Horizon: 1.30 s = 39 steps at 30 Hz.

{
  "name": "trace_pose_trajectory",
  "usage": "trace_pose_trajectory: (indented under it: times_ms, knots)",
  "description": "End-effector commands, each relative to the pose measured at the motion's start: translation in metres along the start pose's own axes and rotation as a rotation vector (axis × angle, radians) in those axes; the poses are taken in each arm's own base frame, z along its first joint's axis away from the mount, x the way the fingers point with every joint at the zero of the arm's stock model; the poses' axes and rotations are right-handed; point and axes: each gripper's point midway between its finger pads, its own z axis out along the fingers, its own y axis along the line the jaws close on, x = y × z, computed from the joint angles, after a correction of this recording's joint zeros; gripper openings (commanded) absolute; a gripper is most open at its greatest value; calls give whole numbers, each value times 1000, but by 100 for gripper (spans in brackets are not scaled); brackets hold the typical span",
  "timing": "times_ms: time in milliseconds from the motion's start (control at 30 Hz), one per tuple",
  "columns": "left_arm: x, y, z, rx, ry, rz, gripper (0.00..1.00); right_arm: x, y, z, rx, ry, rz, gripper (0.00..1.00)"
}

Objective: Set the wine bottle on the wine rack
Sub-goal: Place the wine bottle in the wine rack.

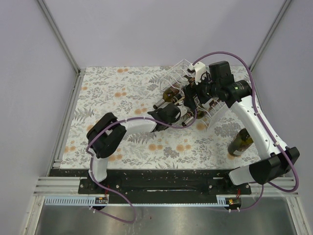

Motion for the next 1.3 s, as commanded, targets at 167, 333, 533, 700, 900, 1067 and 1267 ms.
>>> trace_pose_trajectory:
  times_ms: [167, 333, 533, 700, 900, 1067, 1267]
  knots:
    - [-33, 20, -31, -29, -130, -68, 65, -6, -1, -16, 24, -32, -20, 100]
    - [-30, 19, -35, -14, -135, -67, 66, -7, -2, -17, 26, -30, -21, 99]
    - [-19, 14, -44, 20, -131, -66, 66, -6, -2, -16, 26, -24, -21, 99]
    - [-10, 7, -47, 52, -120, -62, 66, -6, -2, -15, 24, -23, -19, 99]
    - [-1, 3, -46, 64, -110, -57, 66, -7, -2, -15, 22, -20, -18, 99]
    - [5, 4, -51, 61, -111, -50, 66, -3, -2, -15, 23, -11, -20, 99]
    - [10, 10, -60, 45, -124, -50, 66, 1, -2, -12, 19, -6, -18, 99]
